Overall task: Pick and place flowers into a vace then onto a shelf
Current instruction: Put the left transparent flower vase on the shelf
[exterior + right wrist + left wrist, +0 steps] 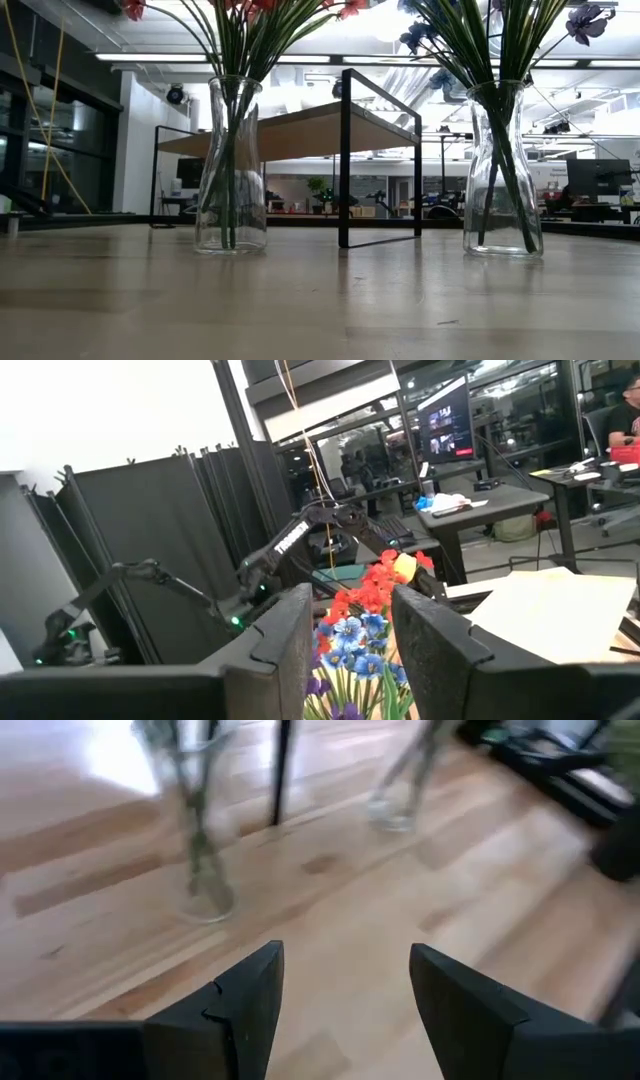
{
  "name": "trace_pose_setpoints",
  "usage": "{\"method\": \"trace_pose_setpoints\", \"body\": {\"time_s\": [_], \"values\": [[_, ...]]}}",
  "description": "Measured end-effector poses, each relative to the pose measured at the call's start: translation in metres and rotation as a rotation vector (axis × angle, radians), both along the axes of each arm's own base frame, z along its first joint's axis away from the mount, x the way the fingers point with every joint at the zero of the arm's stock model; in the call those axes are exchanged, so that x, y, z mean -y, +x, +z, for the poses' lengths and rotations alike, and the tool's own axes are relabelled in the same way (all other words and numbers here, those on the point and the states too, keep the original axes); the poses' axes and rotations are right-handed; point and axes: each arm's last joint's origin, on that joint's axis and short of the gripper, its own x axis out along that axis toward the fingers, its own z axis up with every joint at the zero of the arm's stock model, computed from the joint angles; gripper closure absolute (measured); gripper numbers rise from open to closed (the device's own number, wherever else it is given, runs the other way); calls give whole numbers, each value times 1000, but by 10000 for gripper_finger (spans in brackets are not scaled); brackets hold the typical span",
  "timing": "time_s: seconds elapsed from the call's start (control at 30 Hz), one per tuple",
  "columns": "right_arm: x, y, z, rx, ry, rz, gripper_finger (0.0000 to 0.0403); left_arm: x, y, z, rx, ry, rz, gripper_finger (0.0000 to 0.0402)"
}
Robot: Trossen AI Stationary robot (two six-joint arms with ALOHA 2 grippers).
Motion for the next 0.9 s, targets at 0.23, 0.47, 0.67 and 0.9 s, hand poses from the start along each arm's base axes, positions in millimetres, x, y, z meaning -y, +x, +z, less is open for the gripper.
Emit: {"method": "trace_pose_setpoints", "body": {"time_s": [0.23,0.47,0.67,0.9], "values": [[0,0,0,1,-6,0,272,-14,-9,-42,36,31,53,151],[0,0,0,2,-6,-1,273,-18,-8,-50,81,52,54,151],[0,0,0,2,-7,-1,274,-25,0,-50,91,65,79,151],[0,0,0,0,2,0,273,-30,6,-49,52,127,56,151]]}}
